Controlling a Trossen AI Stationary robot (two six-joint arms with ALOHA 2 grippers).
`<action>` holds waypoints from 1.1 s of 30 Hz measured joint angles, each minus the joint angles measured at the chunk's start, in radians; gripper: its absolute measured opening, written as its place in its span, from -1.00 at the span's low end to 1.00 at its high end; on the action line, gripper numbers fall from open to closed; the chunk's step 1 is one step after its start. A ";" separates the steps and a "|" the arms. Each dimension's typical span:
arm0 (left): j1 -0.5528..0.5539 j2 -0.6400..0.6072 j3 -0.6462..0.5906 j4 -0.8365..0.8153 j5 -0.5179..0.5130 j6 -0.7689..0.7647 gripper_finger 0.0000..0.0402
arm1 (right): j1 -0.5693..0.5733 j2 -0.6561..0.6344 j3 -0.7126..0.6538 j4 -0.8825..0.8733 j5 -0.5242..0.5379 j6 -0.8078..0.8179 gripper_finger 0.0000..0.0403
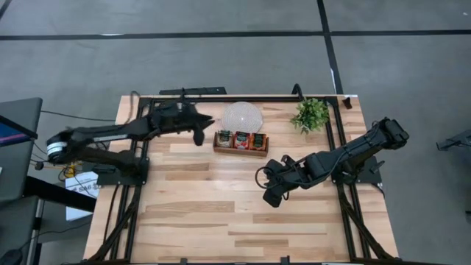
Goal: Pick & Place Tea
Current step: Return to Home Position
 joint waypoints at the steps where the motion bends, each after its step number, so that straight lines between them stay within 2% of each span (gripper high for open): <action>1: -0.005 -0.044 0.000 -0.042 0.002 -0.030 -0.59 | 0.000 -0.002 0.000 -0.001 0.001 -0.018 -0.44; 8: -0.033 -0.347 0.000 -0.280 0.004 -0.218 -0.59 | -0.021 -0.097 0.000 -0.034 0.023 -0.162 -0.48; 14: -0.042 -0.556 0.000 -0.402 0.019 -0.378 -0.59 | -0.030 -0.250 0.000 -0.141 0.079 -0.242 -0.73; 18: -0.043 -0.643 0.000 -0.414 0.021 -0.495 -0.59 | -0.012 -0.349 0.000 -0.179 0.084 -0.297 -0.96; 23: -0.043 -0.716 0.000 -0.414 0.025 -0.634 -0.59 | 0.011 -0.457 -0.001 -0.204 0.084 -0.350 -0.94; 25: -0.043 -0.732 0.000 -0.420 0.056 -0.615 -0.59 | 0.018 -0.503 -0.020 -0.202 0.092 -0.366 -0.97; 28: -0.044 -0.749 0.000 -0.434 0.142 -0.489 -0.59 | 0.036 -0.605 -0.104 -0.177 0.112 -0.363 -0.99; 33: -0.044 -0.749 0.000 -0.434 0.311 -0.343 -0.59 | 0.057 -0.830 -0.328 0.032 0.111 -0.349 -0.99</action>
